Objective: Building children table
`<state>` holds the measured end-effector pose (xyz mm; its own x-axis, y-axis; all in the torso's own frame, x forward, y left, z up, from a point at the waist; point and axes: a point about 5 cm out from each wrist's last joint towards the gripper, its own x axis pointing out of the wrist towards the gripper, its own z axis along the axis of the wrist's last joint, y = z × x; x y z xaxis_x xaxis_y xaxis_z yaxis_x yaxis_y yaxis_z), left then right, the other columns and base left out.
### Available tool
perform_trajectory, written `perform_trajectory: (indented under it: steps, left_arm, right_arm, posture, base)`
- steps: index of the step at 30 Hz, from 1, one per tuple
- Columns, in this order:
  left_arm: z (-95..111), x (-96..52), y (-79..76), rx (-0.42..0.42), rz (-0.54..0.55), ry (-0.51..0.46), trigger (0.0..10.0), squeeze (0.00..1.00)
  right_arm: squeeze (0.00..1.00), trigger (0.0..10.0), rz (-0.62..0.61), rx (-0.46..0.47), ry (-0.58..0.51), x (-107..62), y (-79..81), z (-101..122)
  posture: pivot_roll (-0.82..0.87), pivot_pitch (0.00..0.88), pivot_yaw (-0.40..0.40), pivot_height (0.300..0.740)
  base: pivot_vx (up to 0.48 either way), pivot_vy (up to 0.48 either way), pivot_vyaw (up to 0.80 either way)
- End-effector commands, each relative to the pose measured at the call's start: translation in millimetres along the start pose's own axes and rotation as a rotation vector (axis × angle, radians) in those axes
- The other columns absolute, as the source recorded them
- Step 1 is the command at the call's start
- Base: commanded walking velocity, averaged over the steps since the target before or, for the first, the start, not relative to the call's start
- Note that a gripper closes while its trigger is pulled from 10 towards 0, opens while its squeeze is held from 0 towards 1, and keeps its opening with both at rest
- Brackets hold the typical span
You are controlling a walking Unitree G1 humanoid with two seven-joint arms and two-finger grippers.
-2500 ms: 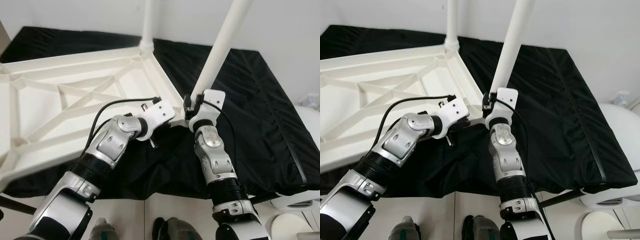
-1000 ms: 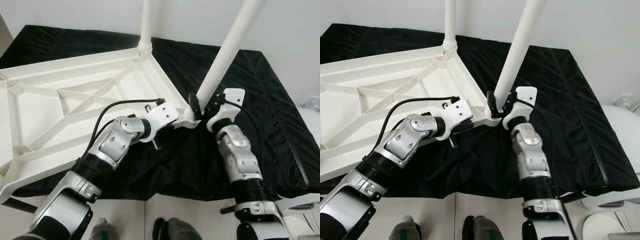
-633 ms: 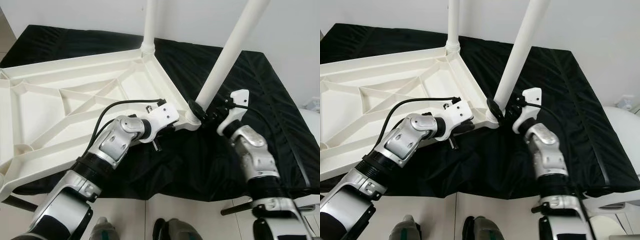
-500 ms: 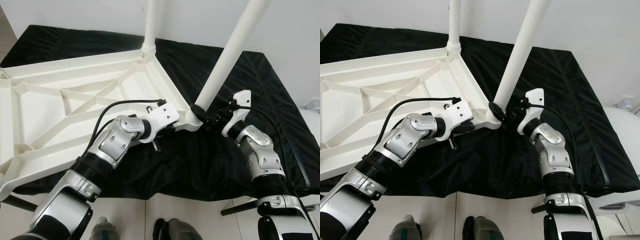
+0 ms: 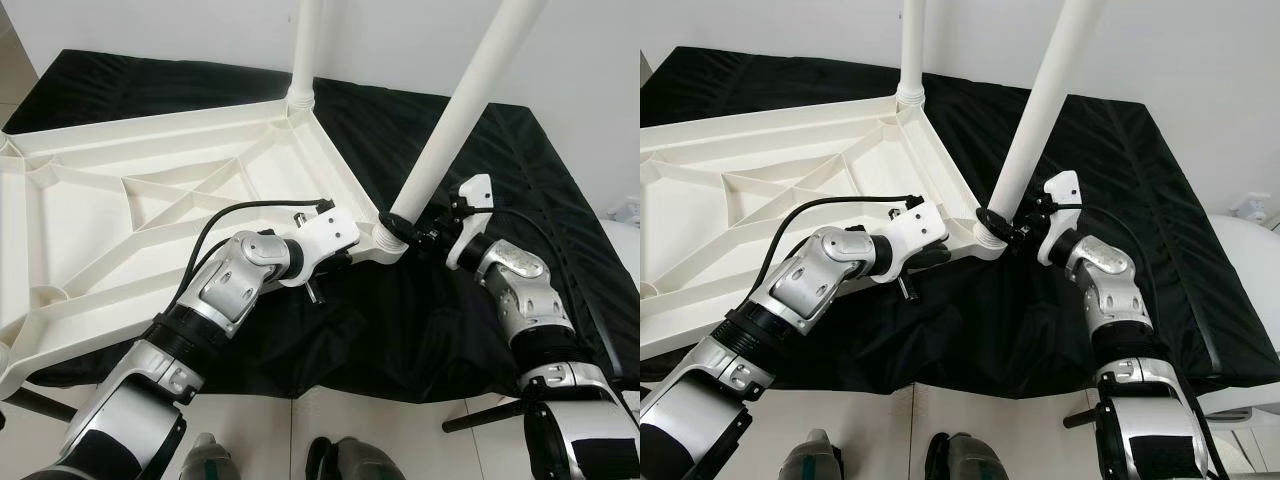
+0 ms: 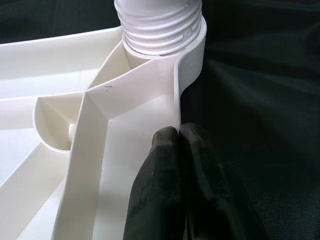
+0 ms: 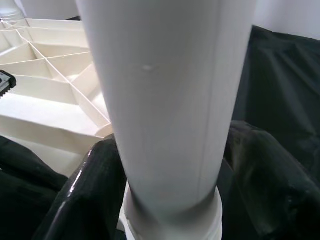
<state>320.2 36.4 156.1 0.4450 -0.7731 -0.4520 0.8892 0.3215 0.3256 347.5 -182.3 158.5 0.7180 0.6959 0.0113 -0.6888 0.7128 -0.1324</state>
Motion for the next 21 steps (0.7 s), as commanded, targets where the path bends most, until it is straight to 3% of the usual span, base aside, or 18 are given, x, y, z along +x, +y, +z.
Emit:
perform_trajectory:
  steps: [1,2,3,4,5,9,10,21]
  left_arm:
    - [1,3.4,-5.1,0.005,-0.057,0.005,10.0,0.00]
    - [1,3.4,-5.1,0.005,-0.057,0.005,10.0,0.00]
    - [1,3.4,-5.2,0.005,-0.058,0.005,10.0,0.00]
    - [1,3.4,-5.2,0.005,-0.058,0.005,10.0,0.00]
    - [1,3.7,-5.7,0.005,-0.059,0.004,10.0,0.00]
    - [1,4.3,-6.1,0.003,-0.059,0.003,10.0,0.00]
    - [1,4.4,-6.2,0.003,-0.059,0.003,10.0,0.00]
    - [1,5.1,-7.1,0.001,-0.058,0.001,10.0,0.00]
  right_arm:
    - [0.00,6.7,0.016,-0.019,0.021,-1.0,-1.7,-2]
    - [0.00,6.7,0.016,-0.019,0.021,-1.0,-1.7,-2]
    - [0.00,5.0,0.021,-0.022,0.024,-0.4,-2.2,-3]
    - [0.00,5.0,0.021,-0.022,0.024,-0.4,-2.2,-3]
    - [0.00,0.0,0.021,-0.020,0.024,0.1,-2.4,-3]
    - [0.00,0.0,0.025,-0.010,0.021,0.7,-1.1,-6]
    - [0.00,10.0,0.025,-0.006,0.020,0.7,-0.5,-7]
    - [0.00,10.0,-0.045,0.077,-0.033,6.9,11.7,-8]
  posture:
    - [0.06,0.051,-0.098,0.740]
    - [0.06,0.051,-0.098,0.740]
    - [0.06,0.051,-0.097,0.740]
    - [0.06,0.051,-0.097,0.740]
    - [0.06,0.053,-0.098,0.740]
    - [0.06,0.054,-0.099,0.740]
    - [0.06,0.054,-0.099,0.740]
    - [0.05,0.050,-0.108,0.740]
  base:
    - [0.000,0.000,0.00]
    - [0.000,0.000,0.00]
    - [0.000,0.000,0.00]
    - [0.000,0.000,0.00]
    - [0.000,0.000,0.00]
    - [0.000,0.000,0.00]
    - [0.000,0.000,0.00]
    - [0.000,0.000,0.00]
